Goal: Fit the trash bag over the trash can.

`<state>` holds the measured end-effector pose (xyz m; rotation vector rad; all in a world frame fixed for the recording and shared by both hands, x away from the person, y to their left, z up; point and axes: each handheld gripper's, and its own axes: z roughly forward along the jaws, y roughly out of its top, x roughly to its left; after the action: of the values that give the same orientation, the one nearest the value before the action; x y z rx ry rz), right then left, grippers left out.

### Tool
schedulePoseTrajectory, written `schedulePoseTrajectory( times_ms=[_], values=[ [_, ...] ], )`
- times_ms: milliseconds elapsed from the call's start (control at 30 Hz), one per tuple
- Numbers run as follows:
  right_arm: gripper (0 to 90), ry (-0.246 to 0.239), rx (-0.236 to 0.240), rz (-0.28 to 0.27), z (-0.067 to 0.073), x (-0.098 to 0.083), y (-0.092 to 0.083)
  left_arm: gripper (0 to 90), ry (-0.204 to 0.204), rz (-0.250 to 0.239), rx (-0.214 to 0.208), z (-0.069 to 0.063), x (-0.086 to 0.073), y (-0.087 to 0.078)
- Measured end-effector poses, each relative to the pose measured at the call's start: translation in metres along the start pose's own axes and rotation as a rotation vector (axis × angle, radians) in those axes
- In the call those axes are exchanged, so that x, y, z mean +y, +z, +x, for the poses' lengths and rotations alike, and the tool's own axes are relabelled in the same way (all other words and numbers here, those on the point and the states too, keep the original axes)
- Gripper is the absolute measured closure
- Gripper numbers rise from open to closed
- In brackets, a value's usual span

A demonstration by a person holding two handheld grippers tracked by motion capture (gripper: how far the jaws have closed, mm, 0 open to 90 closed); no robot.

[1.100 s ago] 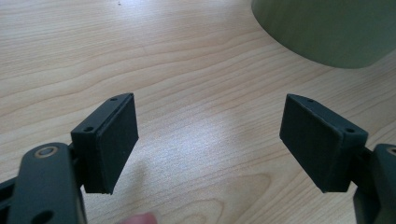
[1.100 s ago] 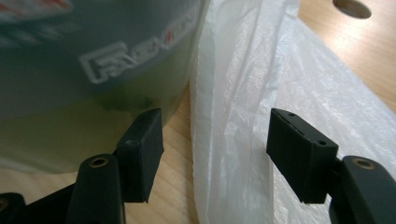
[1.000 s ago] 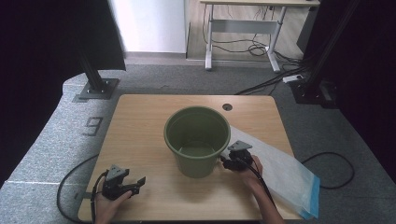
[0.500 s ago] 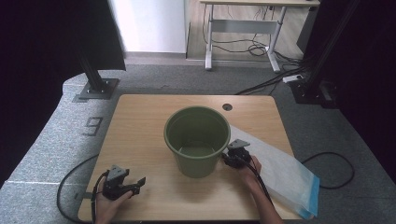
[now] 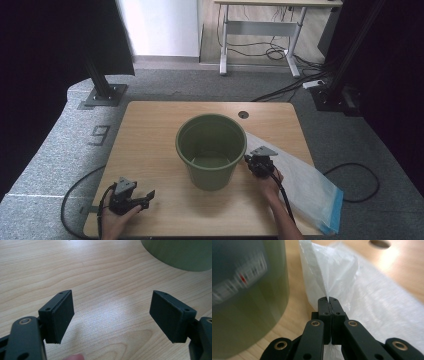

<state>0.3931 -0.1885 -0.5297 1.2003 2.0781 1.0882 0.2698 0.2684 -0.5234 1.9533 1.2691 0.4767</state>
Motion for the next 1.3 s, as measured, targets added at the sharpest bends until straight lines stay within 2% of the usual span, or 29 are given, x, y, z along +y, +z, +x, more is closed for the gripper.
schedulePoseTrajectory(
  times_ms=[233,267,300,333,400,600,733,867,967,1000,1033,1100,1300],
  values=[
    [88.4,0.093,-0.014,-0.145,-0.017,0.012,-0.034,19.4,0.003,-0.002,0.006,-0.002,0.0,0.0],
    [88.4,0.093,-0.014,-0.145,-0.017,0.012,-0.034,19.4,0.006,-0.002,0.007,-0.002,0.0,0.0],
    [88.4,0.122,-0.016,-0.183,-0.023,0.015,-0.044,19.4,0.005,-0.002,0.006,-0.003,0.0,0.001],
    [88.4,0.122,-0.016,-0.183,-0.023,0.015,-0.044,19.4,0.005,-0.002,0.006,-0.003,0.0,0.001],
    [88.4,0.144,-0.024,-0.227,-0.027,0.019,-0.056,19.5,0.005,0.001,0.008,-0.003,0.0,0.002],
    [88.4,0.192,-0.017,-0.294,-0.034,0.026,-0.073,19.5,0.005,0.001,0.011,-0.003,0.0,0.001],
    [88.5,0.213,-0.029,-0.342,-0.038,0.033,-0.085,19.7,-0.004,-0.002,0.006,-0.002,0.0,0.002],
    [88.5,0.216,-0.037,-0.382,-0.039,0.042,-0.098,19.7,-0.001,0.002,0.004,-0.002,0.001,0.004],
    [88.5,0.184,-0.05,-0.422,-0.037,0.063,-0.118,19.7,-0.001,-0.006,0.001,0.0,0.001,0.002],
    [88.5,0.184,-0.05,-0.422,-0.037,0.063,-0.118,19.8,-0.001,-0.006,0.001,0.0,0.001,0.002],
    [88.5,0.166,-0.061,-0.452,-0.035,0.077,-0.131,19.8,-0.007,-0.014,0.001,0.001,0.001,0.001],
    [88.5,0.147,-0.08,-0.475,-0.032,0.087,-0.141,19.8,-0.013,-0.02,0.002,0.003,0.001,-0.001],
    [88.5,0.083,-0.063,-0.541,-0.012,0.113,-0.164,20.0,-0.028,-0.027,0.005,0.007,0.0,-0.003]
  ],
)
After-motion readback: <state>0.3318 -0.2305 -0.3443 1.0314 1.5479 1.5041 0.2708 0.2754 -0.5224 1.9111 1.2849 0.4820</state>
